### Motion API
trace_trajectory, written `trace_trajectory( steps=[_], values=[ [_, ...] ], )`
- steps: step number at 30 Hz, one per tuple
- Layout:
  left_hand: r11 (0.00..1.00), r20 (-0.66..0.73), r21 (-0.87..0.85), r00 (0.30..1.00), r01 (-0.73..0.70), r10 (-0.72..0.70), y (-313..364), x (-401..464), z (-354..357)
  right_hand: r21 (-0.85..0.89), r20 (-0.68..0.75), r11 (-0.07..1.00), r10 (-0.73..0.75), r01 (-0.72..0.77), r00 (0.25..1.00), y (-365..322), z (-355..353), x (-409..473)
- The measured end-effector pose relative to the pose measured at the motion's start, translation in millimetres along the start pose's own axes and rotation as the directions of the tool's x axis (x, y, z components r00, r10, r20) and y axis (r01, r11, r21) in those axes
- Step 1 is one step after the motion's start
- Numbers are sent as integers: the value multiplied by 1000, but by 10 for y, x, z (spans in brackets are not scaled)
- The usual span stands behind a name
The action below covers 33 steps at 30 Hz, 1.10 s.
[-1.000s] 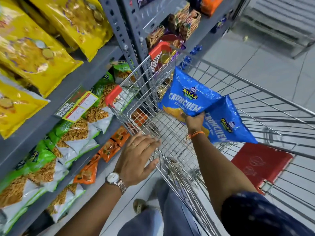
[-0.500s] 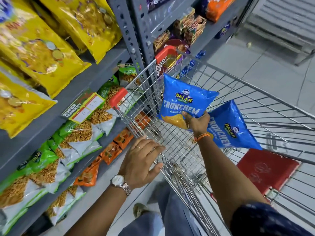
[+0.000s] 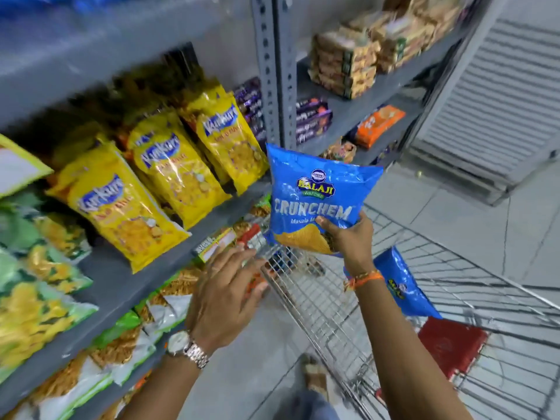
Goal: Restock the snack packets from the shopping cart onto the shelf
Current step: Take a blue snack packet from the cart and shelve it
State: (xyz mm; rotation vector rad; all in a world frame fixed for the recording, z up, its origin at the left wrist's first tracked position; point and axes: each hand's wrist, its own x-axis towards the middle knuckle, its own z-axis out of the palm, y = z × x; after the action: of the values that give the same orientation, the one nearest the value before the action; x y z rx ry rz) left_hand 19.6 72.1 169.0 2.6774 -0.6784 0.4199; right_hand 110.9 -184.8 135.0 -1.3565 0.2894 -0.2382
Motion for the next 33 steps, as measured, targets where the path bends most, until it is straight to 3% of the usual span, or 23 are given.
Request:
trace_trajectory(
  steps=[9,13,17,21,25,29,33],
  values=[
    [964,-425,225,905,142,-34,-167,264,-1812,98,181,948,-316,303,931,-1900,931,-440],
    [929,-548,318,837,191,15,-192,142,-2429,175,307,923,-383,343,871,-2532,1315,-665],
    [876,-640,349,768,333,-37,-303,-158,-2820,270,442,898,-437,348,783,-2959,1695,-823],
    [800,-687,342,712,493,-145,-536,-507,-2959,325,511,888,-455,327,729,-3143,2178,-860],
    [726,-632,312,705,612,-322,-673,-736,-2855,295,601,919,-391,261,697,-3144,2636,-822],
    [722,-589,344,737,600,-332,-761,-761,-2785,215,651,943,-332,254,683,-3173,2995,-651],
    [734,-606,325,727,597,-323,-812,-728,-2764,156,614,948,-314,279,724,-3053,3145,-410]
  ],
)
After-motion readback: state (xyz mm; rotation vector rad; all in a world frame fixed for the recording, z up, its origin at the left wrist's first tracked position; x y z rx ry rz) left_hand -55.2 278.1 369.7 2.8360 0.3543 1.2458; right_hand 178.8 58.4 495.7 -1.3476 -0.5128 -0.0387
